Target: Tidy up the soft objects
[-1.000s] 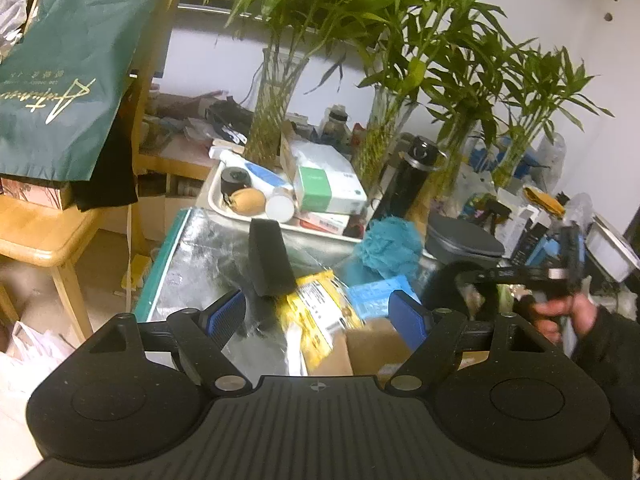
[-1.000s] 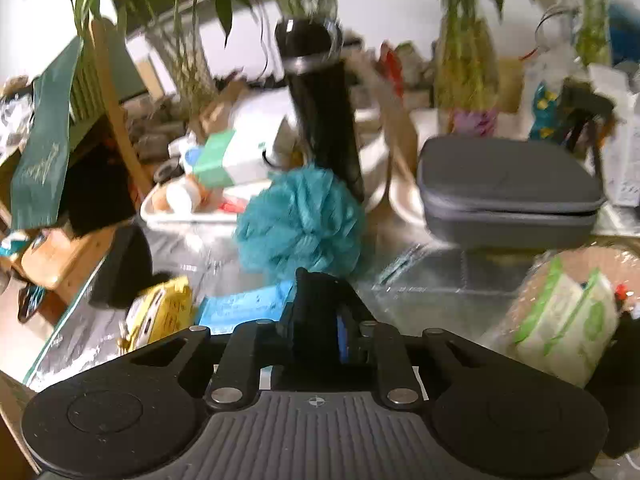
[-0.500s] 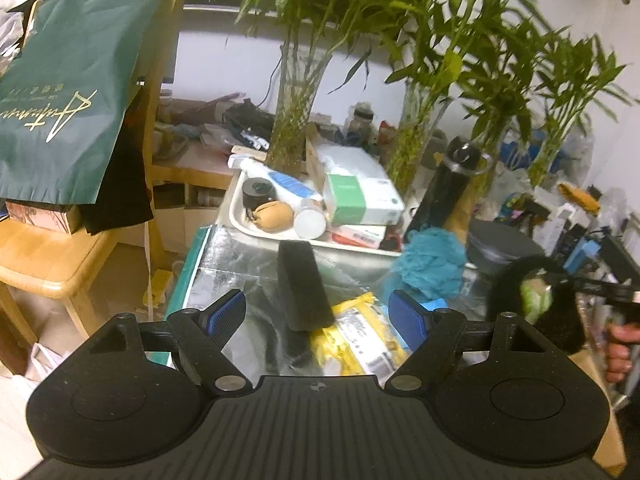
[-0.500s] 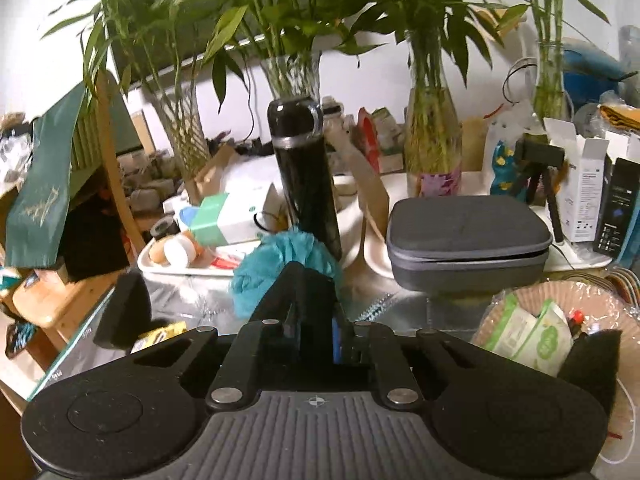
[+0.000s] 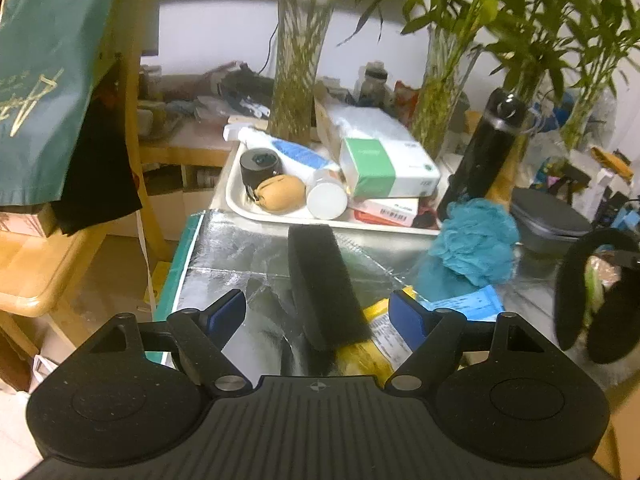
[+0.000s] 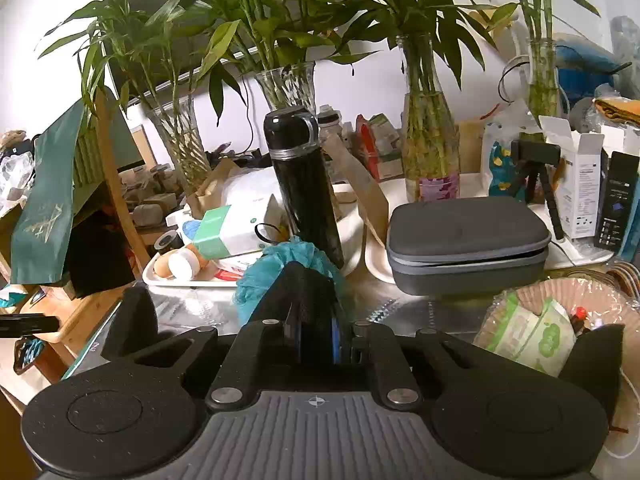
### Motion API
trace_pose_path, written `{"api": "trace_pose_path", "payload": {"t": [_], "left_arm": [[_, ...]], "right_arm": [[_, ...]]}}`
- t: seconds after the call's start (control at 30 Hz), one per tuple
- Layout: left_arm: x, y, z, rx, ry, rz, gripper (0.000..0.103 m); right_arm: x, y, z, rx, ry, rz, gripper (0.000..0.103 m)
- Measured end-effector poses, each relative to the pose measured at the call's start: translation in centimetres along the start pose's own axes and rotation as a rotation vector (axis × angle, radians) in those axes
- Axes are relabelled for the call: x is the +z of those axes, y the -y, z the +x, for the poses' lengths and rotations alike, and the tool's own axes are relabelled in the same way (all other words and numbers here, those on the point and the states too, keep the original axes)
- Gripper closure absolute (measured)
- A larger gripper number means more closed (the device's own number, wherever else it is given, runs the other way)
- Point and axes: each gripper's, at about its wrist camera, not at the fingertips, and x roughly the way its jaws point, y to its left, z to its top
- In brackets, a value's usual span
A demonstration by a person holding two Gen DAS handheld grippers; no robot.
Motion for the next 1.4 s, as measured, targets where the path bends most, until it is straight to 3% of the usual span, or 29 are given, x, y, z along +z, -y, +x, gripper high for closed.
{"api": "trace_pose_path", "payload": {"t": [0.5,0.53,0.6,0.63,0.77,1.0,1.4], "left_arm": [[-0.2,0.8,10.2,0.019,-0.104,0.06,0.025],[-0.3,0.9,10.5,0.033,-0.109,0.06,0.027],[-0.4,0.6,11.1,0.038,-0.129,0.048,0.06],[-0.3,0.5,11.2,0.041,-0.14,0.038,0.059],[-0.1,-0.1,10.4,0.065,-0.137,0.008,0.062],[0.4,-0.3,6.3,0.037,-0.082,0.02,0.063],[0.7,0.2,-2.8,0.005,0.039,0.058,0.063]], "right_arm": [[0.0,0.0,0.4,0.011,-0.011,-0.005,0.087],[0.0,0.0,0.4,0.01,-0.01,-0.006,0.087],[0.0,0.0,0.4,0.009,-0.008,-0.005,0.087],[0.0,0.0,0.4,0.006,-0.006,-0.006,0.087],[0.1,0.0,0.2,-0.007,0.009,-0.002,0.087],[0.3,-0.3,-1.2,-0.015,0.045,0.001,0.088],[2.1,-3.0,-7.8,0.004,0.124,-0.053,0.088]]}}
